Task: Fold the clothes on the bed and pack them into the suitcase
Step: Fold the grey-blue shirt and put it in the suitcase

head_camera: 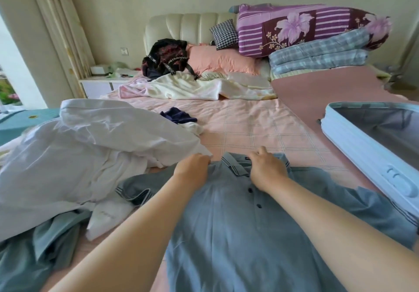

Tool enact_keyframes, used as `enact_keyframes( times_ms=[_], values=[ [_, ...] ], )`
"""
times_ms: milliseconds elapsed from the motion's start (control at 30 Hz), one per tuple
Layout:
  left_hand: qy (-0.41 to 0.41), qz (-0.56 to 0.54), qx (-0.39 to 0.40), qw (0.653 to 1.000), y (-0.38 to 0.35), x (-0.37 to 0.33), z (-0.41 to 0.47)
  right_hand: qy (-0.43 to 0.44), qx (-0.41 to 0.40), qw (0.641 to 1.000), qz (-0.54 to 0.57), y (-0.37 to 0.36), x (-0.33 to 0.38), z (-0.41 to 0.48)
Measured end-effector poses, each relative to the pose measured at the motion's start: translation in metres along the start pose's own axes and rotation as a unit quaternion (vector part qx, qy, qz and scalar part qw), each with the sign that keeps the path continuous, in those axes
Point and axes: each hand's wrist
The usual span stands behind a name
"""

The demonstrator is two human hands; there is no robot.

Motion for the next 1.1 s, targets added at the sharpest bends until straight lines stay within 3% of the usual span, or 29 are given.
enact_keyframes(
  times_ms=[67, 167, 300, 400, 467, 533, 567, 667, 733, 867, 933, 1033, 1100],
  values=[
    [0.016, -0.023, 0.028, 0.999, -0.015, -0.011, 0.018, -0.06, 0.022, 0.998, -0.015, -0.004, -0.024, 0.003],
    [0.055, -0.013, 0.051, 0.997, -0.032, -0.018, 0.04, -0.135, 0.055, 0.988, 0.047, -0.013, -0.054, 0.009],
    [0.083, 0.053, -0.017, 0.995, -0.033, -0.026, 0.058, -0.149, 0.026, 0.984, 0.097, -0.019, -0.07, 0.027],
    [0.134, 0.079, -0.076, 0.985, -0.018, -0.029, 0.067, -0.179, -0.048, 0.971, 0.15, -0.012, -0.075, 0.048],
    [0.177, 0.013, -0.102, 0.979, -0.006, -0.027, 0.079, -0.19, -0.15, 0.947, 0.21, -0.005, -0.077, 0.061],
    [0.177, -0.06, -0.113, 0.976, -0.001, -0.024, 0.091, -0.167, -0.19, 0.932, 0.259, -0.001, -0.077, 0.069],
    [0.162, -0.09, -0.1, 0.978, -0.001, -0.024, 0.093, -0.137, -0.166, 0.935, 0.281, 0.0, -0.075, 0.069],
    [0.118, -0.195, 0.024, 0.973, -0.011, -0.025, 0.081, -0.08, 0.024, 0.965, 0.249, -0.014, -0.065, 0.056],
    [0.088, -0.156, 0.061, 0.982, -0.017, -0.019, 0.066, -0.058, 0.058, 0.989, 0.12, -0.029, -0.061, 0.045],
    [0.024, -0.044, 0.009, 0.999, -0.015, -0.004, 0.029, 0.008, 0.063, 0.997, -0.047, -0.034, -0.044, 0.021],
    [0.002, -0.031, -0.022, 0.999, -0.013, 0.002, 0.009, 0.03, 0.043, 0.998, -0.04, -0.028, -0.026, 0.007],
    [-0.045, 0.037, -0.068, 0.996, -0.013, 0.016, -0.026, 0.092, 0.024, 0.994, 0.057, -0.015, 0.016, -0.021],
    [-0.049, 0.124, -0.044, 0.99, -0.013, 0.03, -0.054, 0.144, 0.036, 0.984, 0.098, -0.01, 0.045, -0.044]
  ],
)
Point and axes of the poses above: each hand's wrist, its own z-axis towards the middle knuckle, its own y-axis out of the back of the hand, x = y × z, and after that the axes turned 3 degrees about -z, right-handed
